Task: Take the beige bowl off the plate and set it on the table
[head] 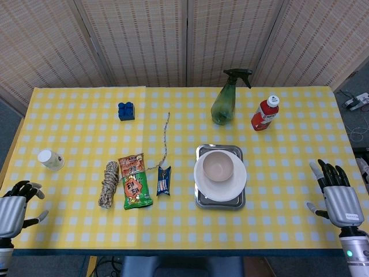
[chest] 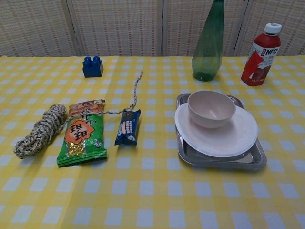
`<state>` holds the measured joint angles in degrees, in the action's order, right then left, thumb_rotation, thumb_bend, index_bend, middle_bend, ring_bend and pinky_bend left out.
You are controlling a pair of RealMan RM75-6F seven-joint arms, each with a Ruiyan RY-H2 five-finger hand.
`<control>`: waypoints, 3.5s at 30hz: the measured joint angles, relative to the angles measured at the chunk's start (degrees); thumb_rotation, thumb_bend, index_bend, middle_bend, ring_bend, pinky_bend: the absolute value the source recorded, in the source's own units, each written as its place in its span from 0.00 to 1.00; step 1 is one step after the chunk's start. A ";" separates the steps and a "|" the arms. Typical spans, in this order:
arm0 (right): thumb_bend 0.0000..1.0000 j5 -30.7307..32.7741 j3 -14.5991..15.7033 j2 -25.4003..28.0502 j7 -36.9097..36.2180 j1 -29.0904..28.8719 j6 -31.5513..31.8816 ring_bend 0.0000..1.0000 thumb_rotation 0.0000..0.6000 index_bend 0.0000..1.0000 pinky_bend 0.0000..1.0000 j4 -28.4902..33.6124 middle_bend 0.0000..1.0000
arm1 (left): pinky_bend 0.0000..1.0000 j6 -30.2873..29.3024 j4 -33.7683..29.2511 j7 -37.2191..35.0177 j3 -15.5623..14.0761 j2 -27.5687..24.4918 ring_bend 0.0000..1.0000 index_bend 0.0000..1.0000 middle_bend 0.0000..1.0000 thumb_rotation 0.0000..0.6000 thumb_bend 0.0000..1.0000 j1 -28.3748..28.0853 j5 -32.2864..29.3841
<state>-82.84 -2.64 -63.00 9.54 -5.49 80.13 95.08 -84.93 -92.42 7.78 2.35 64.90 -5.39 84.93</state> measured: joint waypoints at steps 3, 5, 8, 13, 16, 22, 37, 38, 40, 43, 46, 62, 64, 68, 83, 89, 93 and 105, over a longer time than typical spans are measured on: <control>0.00 -0.02 -0.04 -0.16 -0.37 0.01 0.08 0.01 1.00 0.09 0.06 -0.24 0.07 | 0.43 0.02 -0.10 0.00 -0.01 -0.05 0.22 0.60 0.35 1.00 0.00 0.00 0.01; 0.00 0.00 -0.11 -0.36 -0.51 -0.05 0.09 0.11 1.00 0.13 0.28 -0.40 0.16 | 0.43 0.08 -0.23 -0.12 -0.07 -0.20 0.22 0.60 0.35 1.00 0.00 0.01 0.02; 0.01 0.08 -0.43 -0.98 0.12 -0.42 -0.02 0.48 1.00 0.24 0.72 -0.85 0.46 | 0.44 -0.10 -0.41 -0.66 0.05 -0.54 0.22 0.60 0.35 1.00 0.00 0.10 -0.08; 0.05 1.25 -1.00 -1.86 2.04 -3.17 -4.64 0.82 1.00 0.32 0.97 -0.81 0.77 | 0.44 -1.65 -0.58 -0.73 0.63 -0.95 0.22 0.60 0.35 1.00 0.00 0.48 -0.14; 0.05 2.93 -1.63 -2.34 3.80 -6.59 -10.93 0.93 1.00 0.32 1.00 -0.04 0.88 | 0.44 -2.37 -0.88 -1.47 0.77 -1.36 0.22 0.60 0.35 1.00 0.00 0.71 0.30; 0.05 7.55 -3.57 -7.59 11.89 -15.79 -21.41 1.00 1.00 0.35 1.00 -0.39 1.00 | 0.44 -2.39 -1.08 -2.73 0.74 -1.92 0.22 0.60 0.35 1.00 0.00 0.87 0.51; 0.09 10.14 -6.75 -19.76 17.07 -24.09 -22.74 1.00 1.00 0.40 1.00 -4.46 1.00 | 0.44 -1.95 -0.85 -5.83 1.01 -3.09 0.22 0.61 0.35 1.00 0.00 1.02 -0.17; 0.09 10.41 -6.67 -20.25 17.10 -24.36 -23.02 1.00 1.00 0.41 1.00 -4.99 1.00 | 0.44 -1.95 -0.93 -5.88 0.97 -3.13 0.22 0.61 0.35 1.00 0.00 1.03 -0.07; 0.09 11.15 -6.48 -21.50 17.21 -25.07 -23.88 1.00 1.00 0.42 1.00 -6.40 1.00 | 0.44 -1.96 -1.06 -5.87 0.93 -3.19 0.22 0.61 0.35 1.00 0.00 1.05 0.01; 0.14 12.00 -6.16 -23.40 17.45 -26.14 -25.01 1.00 1.00 0.45 1.00 -8.64 1.00 | 0.44 -1.96 -1.21 -5.87 0.90 -3.28 0.22 0.61 0.35 1.00 0.00 1.09 0.03; 0.29 12.53 -5.80 -25.40 17.67 -27.18 -25.89 1.00 1.00 0.52 1.00 -10.88 1.00 | 0.44 -2.02 -1.29 -5.86 0.93 -3.34 0.22 0.61 0.35 1.00 0.00 1.13 -0.01; 0.51 9.13 -5.73 -24.72 20.35 -28.52 -20.33 1.00 1.00 0.75 1.00 -5.58 1.00 | 0.44 -2.47 -1.66 -6.37 1.12 -3.89 0.22 0.60 0.35 1.00 0.00 1.40 -0.02; 0.51 8.29 -5.94 -24.11 21.30 -28.78 -19.54 1.00 1.00 0.75 1.00 -3.44 1.00 | 0.44 -2.52 -1.69 -6.28 1.13 -3.89 0.22 0.61 0.35 1.00 0.00 1.43 -0.02; 0.51 6.08 -6.22 -23.53 23.97 -29.74 -18.16 1.00 1.00 0.76 1.00 0.27 1.00 | 0.44 -2.53 -1.73 -6.34 1.16 -3.91 0.22 0.61 0.35 1.00 0.00 1.48 -0.13; 0.51 -1.17 -0.99 -28.93 22.45 -32.67 -20.49 1.00 1.00 0.76 1.00 2.78 1.00 | 0.44 -2.32 -1.32 -7.24 1.83 -4.47 0.22 0.61 0.35 1.00 0.00 1.64 -1.61; 0.51 -4.73 2.00 -28.83 19.52 -32.77 -21.30 1.00 1.00 0.76 1.00 3.77 1.00 | 0.44 -2.57 -1.41 -7.40 1.91 -4.68 0.22 0.61 0.35 1.00 0.00 1.76 -1.56; 0.46 -5.53 3.32 -27.90 19.46 -32.64 -22.07 1.00 1.00 0.75 1.00 4.45 1.00 | 0.44 -2.51 -1.41 -7.38 1.89 -4.70 0.22 0.61 0.35 1.00 0.00 1.79 -1.59; 0.00 -4.45 3.88 -25.65 21.80 -31.42 -21.70 1.00 1.00 0.23 1.00 5.59 0.99 | 0.44 -2.51 -1.59 -6.76 1.76 -4.54 0.22 0.60 0.35 1.00 0.00 1.78 -1.31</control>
<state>-87.29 1.24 -88.64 31.34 -36.90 58.43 100.67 -87.44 -94.00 1.02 4.11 60.36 -3.60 83.62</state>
